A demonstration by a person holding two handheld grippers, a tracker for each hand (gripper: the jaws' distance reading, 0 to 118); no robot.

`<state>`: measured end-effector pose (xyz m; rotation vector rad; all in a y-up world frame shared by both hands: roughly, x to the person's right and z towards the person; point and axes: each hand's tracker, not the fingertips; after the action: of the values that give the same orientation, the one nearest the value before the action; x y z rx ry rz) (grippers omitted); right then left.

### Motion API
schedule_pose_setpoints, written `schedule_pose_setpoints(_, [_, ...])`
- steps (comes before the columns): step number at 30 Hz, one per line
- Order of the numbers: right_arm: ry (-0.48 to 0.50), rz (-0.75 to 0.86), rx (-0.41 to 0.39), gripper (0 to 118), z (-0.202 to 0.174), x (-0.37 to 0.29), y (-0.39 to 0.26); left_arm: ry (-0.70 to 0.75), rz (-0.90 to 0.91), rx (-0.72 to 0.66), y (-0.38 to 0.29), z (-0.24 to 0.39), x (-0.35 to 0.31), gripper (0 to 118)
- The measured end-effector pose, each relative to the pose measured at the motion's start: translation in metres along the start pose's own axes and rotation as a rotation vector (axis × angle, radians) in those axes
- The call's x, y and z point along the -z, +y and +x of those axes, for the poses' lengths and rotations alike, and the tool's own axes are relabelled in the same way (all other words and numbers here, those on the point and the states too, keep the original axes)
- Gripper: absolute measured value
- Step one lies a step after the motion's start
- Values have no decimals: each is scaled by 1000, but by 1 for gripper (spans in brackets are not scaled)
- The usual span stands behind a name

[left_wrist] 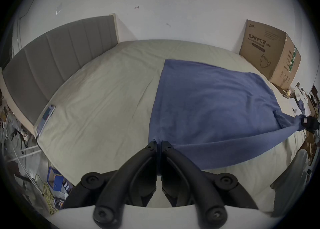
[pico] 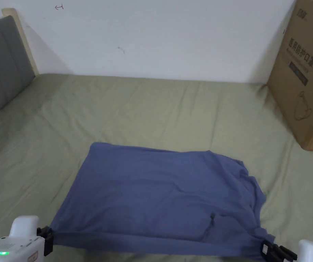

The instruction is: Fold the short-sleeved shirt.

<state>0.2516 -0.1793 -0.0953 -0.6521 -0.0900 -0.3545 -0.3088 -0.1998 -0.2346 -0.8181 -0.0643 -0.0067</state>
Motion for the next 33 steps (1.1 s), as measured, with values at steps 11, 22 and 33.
schedule_pose_setpoints(11, [-172, -258, 30, 4, 4, 44, -40, 20, -147, -74, -38, 3, 19, 6])
schedule_pose_setpoints(22, [-84, 5, -65, 118, -38, -4, 46, -137, 74, -164, 48, 32, -53, 93])
schedule_pose_setpoints(33, [-69, 468, -237, 110, -119, -80, 137, -50, 531, -8, 128, 93, -135, 92])
